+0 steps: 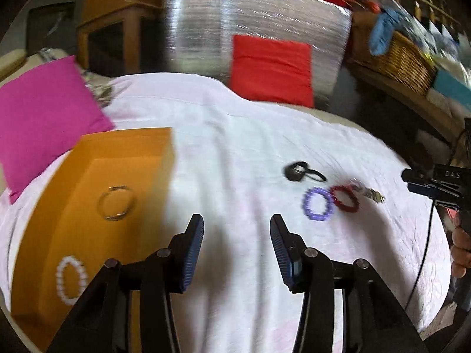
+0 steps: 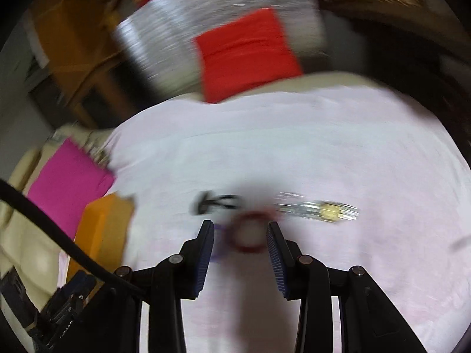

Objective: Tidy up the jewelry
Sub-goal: 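Grasp the gold wristwatch with the right tool while the left tool grasps the purple bead bracelet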

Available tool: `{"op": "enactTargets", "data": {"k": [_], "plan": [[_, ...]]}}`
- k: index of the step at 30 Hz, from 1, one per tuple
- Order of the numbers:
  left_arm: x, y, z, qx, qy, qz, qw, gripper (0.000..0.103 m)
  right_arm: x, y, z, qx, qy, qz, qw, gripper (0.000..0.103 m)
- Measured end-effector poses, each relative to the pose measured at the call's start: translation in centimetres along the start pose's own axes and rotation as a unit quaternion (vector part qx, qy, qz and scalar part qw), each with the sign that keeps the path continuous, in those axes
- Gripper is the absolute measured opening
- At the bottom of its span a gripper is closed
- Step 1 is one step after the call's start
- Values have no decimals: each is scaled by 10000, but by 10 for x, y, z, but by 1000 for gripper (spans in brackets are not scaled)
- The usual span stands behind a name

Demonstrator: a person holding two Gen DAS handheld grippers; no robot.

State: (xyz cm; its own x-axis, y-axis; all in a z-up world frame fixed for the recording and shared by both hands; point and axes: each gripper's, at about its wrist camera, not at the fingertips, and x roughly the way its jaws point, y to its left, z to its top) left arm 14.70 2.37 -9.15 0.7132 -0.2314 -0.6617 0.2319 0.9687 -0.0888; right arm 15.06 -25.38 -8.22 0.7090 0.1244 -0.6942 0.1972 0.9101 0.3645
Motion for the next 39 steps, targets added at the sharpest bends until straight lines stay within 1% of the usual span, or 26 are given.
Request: {"op": "enactTargets", "data": {"k": [2,4,6,8,9,12,14,16,19,22,25,28,30,31,32,34,35,36,38,39], "plan": [[4,-14,-3,14,97,-64,9999,48,-1,-36,1,376,13,-45,9993,41],[18,-26,-2,56,206,-107,9997,48,2,-70,-1,860,76,39,9963,40],[28,-36,-1,101,292,-135,9994,48,12,-95,-1,1289,251,221,9911,40],[40,-43,0,100,389,-137,9991,48,26,-112,-1,1614,529,373,9848,41],[46,-46,1,96,415,-141,9990,48,34,-120,-1,1819,694,512,9795,41],[58,-55,2,132,506,-119,9986,48,51,-131,-1,2363,810,821,9648,41],[64,-60,2,179,556,-120,9982,48,60,-136,-4,2615,875,943,9566,50],[68,-64,2,266,579,-119,9979,48,74,-133,-4,2786,988,1023,9498,50],[72,-66,2,396,571,-72,9976,48,89,-133,-6,3084,1053,878,9413,50],[75,-64,1,423,581,-31,9974,48,102,-138,-6,3388,940,837,9324,50],[76,-61,1,454,551,-11,9974,48,105,-139,0,3556,749,846,9278,54],[80,-59,2,487,537,32,9974,48,110,-139,0,3794,625,788,9198,58],[82,-58,2,458,573,44,9973,48,111,-133,2,3823,511,692,9200,61],[84,-58,2,448,601,37,9972,48,111,-129,4,3768,459,601,9232,63],[85,-59,1,461,615,25,9970,48,112,-124,7,3687,425,511,9272,64],[85,-61,0,531,606,15,9967,48,114,-112,12,3378,330,232,9404,64],[85,-63,0,560,591,3,9967,48,114,-111,14,3275,295,147,9443,62],[85,-64,0,573,576,-6,9967,48,113,-109,16,3151,250,23,9487,58],[85,-66,-1,593,544,-36,9968,48,114,-106,20,2919,173,-264,9559,33],[86,-67,-1,597,535,-53,9968,48,115,-105,22,2807,149,-394,9589,28]]}}
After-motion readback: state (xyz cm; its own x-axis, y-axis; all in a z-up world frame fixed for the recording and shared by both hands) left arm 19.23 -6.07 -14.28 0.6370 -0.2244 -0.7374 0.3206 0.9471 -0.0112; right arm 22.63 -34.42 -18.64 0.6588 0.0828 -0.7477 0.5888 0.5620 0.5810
